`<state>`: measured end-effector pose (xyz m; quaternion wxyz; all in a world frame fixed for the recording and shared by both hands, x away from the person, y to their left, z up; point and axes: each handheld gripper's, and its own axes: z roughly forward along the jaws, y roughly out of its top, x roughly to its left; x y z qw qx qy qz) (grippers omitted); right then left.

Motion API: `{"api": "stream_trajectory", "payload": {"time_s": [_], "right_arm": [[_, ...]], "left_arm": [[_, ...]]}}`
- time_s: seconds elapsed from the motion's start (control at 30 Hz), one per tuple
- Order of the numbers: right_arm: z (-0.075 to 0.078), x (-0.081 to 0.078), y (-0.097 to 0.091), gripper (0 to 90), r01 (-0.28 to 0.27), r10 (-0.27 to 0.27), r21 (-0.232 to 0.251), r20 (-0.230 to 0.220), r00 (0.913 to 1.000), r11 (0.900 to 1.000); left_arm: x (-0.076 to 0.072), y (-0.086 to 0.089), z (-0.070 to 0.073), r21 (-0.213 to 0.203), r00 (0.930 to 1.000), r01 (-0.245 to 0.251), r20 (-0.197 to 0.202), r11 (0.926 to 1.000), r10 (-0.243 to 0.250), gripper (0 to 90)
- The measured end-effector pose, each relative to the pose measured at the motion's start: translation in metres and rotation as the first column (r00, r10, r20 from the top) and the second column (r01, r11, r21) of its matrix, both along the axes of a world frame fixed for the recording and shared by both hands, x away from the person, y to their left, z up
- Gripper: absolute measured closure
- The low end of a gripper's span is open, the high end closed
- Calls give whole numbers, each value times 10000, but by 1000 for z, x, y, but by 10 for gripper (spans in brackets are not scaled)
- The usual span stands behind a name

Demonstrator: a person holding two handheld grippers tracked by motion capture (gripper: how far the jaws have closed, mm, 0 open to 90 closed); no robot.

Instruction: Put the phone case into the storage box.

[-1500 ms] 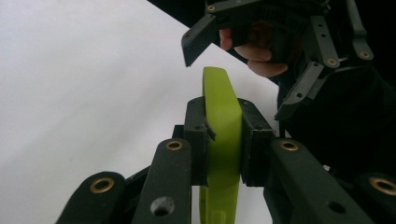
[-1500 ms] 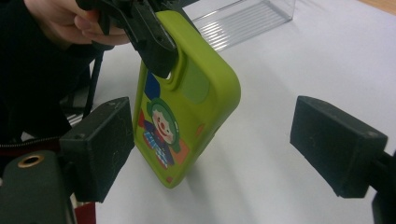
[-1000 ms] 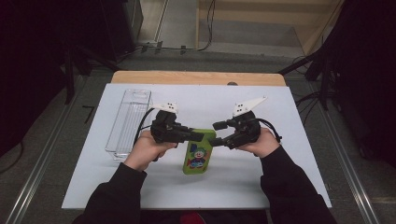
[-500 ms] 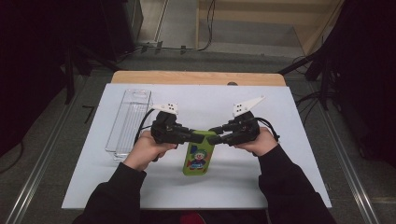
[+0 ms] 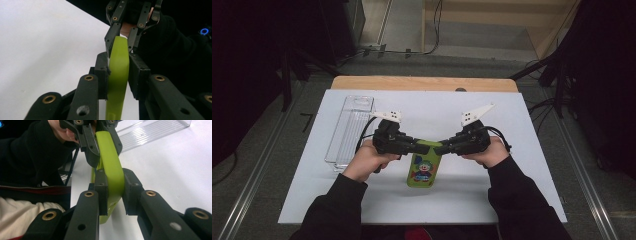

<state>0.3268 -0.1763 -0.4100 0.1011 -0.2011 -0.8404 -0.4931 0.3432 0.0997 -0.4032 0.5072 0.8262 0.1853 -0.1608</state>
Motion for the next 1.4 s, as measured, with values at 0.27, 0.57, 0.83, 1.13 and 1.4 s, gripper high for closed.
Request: {"api": "stream_trajectory", "payload": {"time_s": [0.27,0.57,0.83,1.13,1.4], "right_arm": [[4,-2,2,749,-15,10,-159,-307,9995,9999],[9,-4,-2,748,366,-385,-370,-543,9978,9986],[14,-5,-11,748,1037,-1070,-586,-553,9927,9929],[19,-6,-18,747,2055,-2105,-869,-526,9762,9748],[22,-7,-24,747,2774,-2851,-1002,-724,9558,9555]], "left_arm": [[0,4,5,-106,9994,-317,-132,9994,316,521],[0,7,9,-18,9969,-767,-185,9971,767,307],[2,10,10,324,9890,-1477,164,9885,1472,307],[3,10,9,727,9795,-1987,485,9774,1956,307],[2,8,9,722,9744,-2194,672,9730,2147,290]]}}
